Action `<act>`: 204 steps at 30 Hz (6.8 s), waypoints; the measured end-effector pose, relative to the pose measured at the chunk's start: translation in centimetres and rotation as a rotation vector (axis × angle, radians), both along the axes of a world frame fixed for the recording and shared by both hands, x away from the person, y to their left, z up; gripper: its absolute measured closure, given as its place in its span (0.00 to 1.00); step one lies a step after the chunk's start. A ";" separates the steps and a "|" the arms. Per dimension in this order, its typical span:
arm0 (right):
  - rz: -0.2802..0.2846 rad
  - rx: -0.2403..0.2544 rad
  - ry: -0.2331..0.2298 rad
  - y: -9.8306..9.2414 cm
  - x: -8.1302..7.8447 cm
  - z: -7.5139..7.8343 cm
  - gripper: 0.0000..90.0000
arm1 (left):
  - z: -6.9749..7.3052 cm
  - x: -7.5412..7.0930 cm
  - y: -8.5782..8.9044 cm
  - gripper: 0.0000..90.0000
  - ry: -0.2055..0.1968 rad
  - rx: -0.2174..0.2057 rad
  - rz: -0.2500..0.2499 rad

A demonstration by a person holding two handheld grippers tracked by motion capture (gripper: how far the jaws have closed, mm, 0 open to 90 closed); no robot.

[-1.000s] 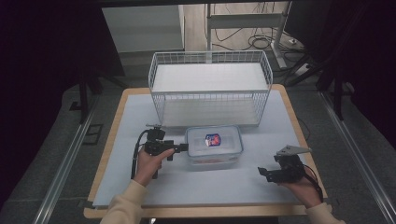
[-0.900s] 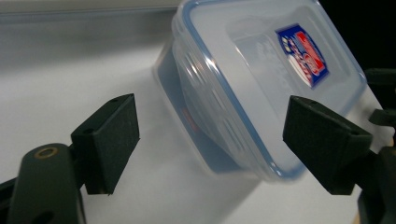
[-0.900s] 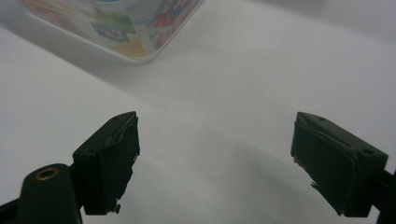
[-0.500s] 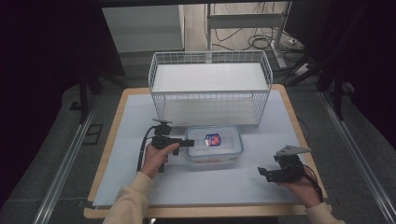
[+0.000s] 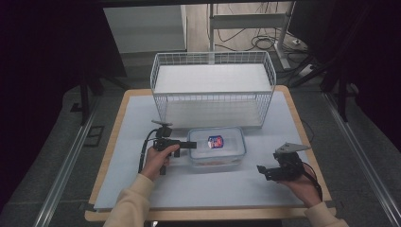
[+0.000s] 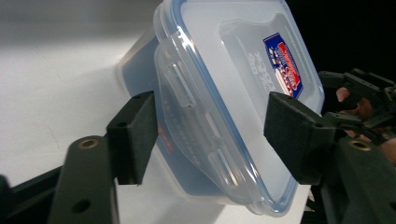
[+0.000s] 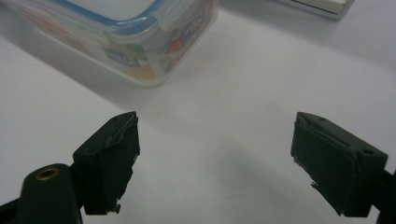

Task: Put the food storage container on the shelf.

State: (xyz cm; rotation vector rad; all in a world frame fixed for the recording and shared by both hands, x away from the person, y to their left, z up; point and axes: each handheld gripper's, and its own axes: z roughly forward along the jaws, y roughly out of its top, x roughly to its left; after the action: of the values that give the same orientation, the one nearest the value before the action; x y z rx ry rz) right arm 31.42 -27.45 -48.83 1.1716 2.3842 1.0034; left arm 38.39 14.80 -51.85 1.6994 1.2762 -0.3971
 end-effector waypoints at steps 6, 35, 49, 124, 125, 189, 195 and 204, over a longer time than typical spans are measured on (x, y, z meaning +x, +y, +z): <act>0.005 0.006 -0.008 0.3 0.3 0.4 0.17 | -0.3 0.2 0.2 0.43 0.019 -0.033 -0.010; 0.059 0.359 0.401 4.9 11.2 -0.4 0.25 | -0.6 0.2 0.4 0.45 0.031 -0.055 -0.022; 0.065 0.416 0.510 4.4 11.7 -0.5 0.39 | -0.6 -0.1 0.3 0.45 0.019 -0.054 -0.018; 0.116 0.518 0.257 3.2 5.5 2.5 0.59 | 3.9 -5.8 -0.1 0.55 -0.256 0.029 0.021; 0.116 0.522 0.252 3.2 5.5 2.6 0.59 | 4.1 -5.8 -0.1 0.55 -0.260 0.034 0.019; 0.160 0.542 0.007 4.4 8.2 15.1 0.59 | 17.3 -1.8 1.3 0.55 -0.439 0.031 0.021; 0.159 0.547 0.004 4.6 9.0 15.7 0.58 | 18.1 -0.9 1.4 0.55 -0.444 0.040 0.017; 0.155 0.550 0.005 4.7 10.6 16.5 0.58 | 18.9 0.9 1.5 0.55 -0.445 0.042 0.010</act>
State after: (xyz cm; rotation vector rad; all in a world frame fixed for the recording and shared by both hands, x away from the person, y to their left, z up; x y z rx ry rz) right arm 41.97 -22.79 -32.33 1.1572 2.2963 1.7878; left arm 39.25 16.31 -32.95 1.6953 0.9684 0.0196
